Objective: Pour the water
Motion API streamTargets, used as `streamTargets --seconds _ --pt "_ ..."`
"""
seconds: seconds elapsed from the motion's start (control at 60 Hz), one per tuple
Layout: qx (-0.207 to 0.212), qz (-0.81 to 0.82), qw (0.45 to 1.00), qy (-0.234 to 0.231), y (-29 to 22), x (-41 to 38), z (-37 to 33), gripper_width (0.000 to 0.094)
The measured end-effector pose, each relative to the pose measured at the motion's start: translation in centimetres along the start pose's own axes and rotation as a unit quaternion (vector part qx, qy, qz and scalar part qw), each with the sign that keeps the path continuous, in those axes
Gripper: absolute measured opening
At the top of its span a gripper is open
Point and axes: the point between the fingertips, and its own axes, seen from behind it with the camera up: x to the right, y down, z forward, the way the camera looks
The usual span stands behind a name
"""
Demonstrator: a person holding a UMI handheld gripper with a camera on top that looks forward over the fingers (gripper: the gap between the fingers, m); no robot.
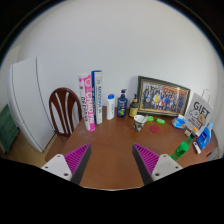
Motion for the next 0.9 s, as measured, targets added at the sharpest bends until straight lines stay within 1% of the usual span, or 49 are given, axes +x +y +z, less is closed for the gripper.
streamTargets --seconds 0.167,0.333,0.683,0.767,0.9 --pt "-0.005 0.01 1.0 0.025 1.0 2.6 0.4 0.0857" --pt "-0.003 0.04 0.998 0.057 3.5 7.4 0.9 0.0859" --pt "0.006 0.077 0.984 0.159 12.7 25.0 2.5 0.0859" --pt "0.019 0.083 0.982 0.171 13.6 28.9 3.9 0.086" --pt "0.041 0.074 0.982 0.171 13.9 33.9 7.3 0.0858"
